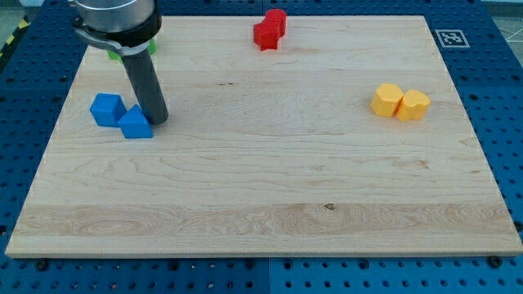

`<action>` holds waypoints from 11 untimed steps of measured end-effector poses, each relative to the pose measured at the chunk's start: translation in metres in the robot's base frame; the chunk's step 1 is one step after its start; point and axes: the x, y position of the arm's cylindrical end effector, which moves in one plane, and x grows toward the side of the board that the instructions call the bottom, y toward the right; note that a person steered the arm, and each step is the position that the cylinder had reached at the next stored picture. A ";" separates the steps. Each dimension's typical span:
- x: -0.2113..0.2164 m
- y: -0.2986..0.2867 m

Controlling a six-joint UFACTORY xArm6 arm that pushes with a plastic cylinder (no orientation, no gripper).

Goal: Slide the blue triangle up a bit

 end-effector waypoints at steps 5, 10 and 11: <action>0.067 0.007; 0.020 -0.031; 0.020 -0.032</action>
